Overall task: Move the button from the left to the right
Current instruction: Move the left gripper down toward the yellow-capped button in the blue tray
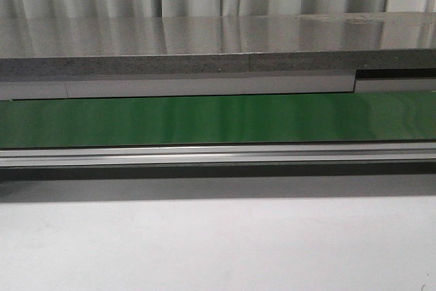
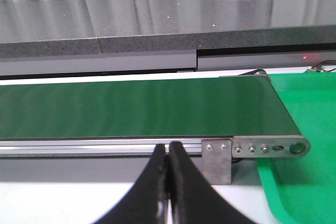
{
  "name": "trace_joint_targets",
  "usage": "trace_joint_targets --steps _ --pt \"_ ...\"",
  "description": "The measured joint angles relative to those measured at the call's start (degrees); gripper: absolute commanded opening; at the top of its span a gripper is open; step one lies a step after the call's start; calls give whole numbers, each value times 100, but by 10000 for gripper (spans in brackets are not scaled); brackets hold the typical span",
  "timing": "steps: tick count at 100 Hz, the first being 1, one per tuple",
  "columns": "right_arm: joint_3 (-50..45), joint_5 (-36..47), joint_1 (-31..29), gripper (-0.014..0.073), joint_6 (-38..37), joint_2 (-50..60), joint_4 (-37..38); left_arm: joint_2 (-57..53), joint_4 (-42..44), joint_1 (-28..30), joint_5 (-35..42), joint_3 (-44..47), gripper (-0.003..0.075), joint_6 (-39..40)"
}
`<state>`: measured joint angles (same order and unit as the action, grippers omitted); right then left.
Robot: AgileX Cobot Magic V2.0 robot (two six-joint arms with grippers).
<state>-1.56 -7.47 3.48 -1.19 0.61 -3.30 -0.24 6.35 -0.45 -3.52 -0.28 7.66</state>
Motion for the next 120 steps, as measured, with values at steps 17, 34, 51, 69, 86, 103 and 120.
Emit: trace_joint_targets --steps 17,34,51,69,86,103,120 --pt "0 0 0 -69 0 0 0 0 0 0 0 0 -20 0" --pt "0 0 0 -69 0 0 0 0 0 0 0 0 -20 0" --pt "0 0 0 -69 0 0 0 0 0 0 138 0 -20 0" --pt "0 0 0 -69 0 0 0 0 0 0 -53 -128 -20 0" --pt "0 0 0 -69 0 0 0 243 0 0 -954 -1010 -20 0" --pt "0 0 0 -69 0 0 0 1142 0 0 -2425 -2213 -20 0" --pt "0 0 0 -69 0 0 0 2316 0 0 -4042 -3232 -20 0"
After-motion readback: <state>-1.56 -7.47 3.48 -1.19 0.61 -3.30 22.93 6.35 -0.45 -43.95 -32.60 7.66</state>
